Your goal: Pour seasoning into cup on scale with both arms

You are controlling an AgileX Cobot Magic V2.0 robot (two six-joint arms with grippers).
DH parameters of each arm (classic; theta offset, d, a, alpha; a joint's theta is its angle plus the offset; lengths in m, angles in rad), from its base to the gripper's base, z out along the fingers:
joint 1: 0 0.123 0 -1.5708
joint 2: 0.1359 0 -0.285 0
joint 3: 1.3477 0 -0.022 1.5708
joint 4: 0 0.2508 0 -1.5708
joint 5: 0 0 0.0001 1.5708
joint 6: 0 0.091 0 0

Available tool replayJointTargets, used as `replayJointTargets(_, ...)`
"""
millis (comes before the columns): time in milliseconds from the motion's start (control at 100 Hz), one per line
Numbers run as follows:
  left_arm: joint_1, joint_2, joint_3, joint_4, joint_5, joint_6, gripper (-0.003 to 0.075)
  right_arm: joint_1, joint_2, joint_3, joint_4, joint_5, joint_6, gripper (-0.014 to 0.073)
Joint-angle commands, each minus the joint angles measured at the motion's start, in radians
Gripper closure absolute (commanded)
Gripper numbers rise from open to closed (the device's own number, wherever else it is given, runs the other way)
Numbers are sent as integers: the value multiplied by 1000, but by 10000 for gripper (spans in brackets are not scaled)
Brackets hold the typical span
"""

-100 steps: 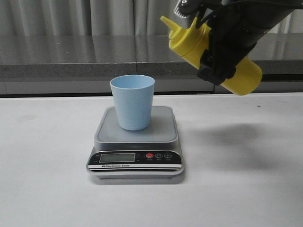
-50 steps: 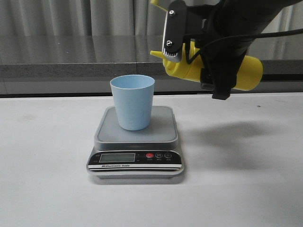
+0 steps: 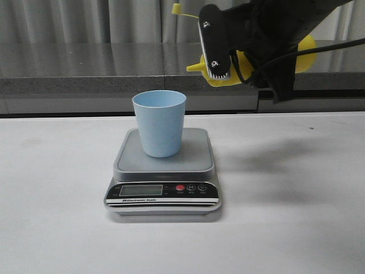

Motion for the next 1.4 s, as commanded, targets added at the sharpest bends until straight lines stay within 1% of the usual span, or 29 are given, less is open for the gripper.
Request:
replayJointTargets(0, 0, 9, -26, -18, -71, -10, 741, 10, -45, -32, -89, 33, 2, 652)
replayJointTargets(150, 0, 9, -26, -18, -71, -10, 741, 24, -37, -32, -175, 39, 2, 652)
replayJointTargets(280, 0, 9, -26, -18, -71, -10, 741, 44, -25, -31, -222, 63, 2, 652)
replayJointTargets(630, 0, 9, -26, -18, -71, -10, 741, 51, 0, -31, -216, 94, 2, 652)
replayJointTargets(690, 0, 9, -26, -18, -71, -10, 741, 51, -3, -31, -200, 94, 23, 652)
replayJointTargets(740, 0, 9, -26, -18, -71, -10, 741, 51, -7, -31, -168, 93, 61, 652)
replayJointTargets(900, 0, 9, -26, -18, -71, -10, 741, 46, -32, -31, -8, 61, 165, 652)
replayJointTargets(950, 0, 9, -26, -18, -71, -10, 741, 44, -44, -31, 40, 34, 194, 652)
replayJointTargets(1020, 0, 9, -26, -18, -71, -10, 741, 33, -68, -31, 120, -38, 233, 652)
replayJointTargets(1170, 0, 9, -26, -18, -71, -10, 741, 1, -104, -31, 288, -129, 239, 652)
replayJointTargets(1270, 0, 9, -26, -18, -71, -10, 741, -38, -128, -24, 389, -177, 239, 652)
replayJointTargets(1390, 0, 9, -26, -18, -71, -10, 741, -86, -160, -9, 524, -277, 239, 652)
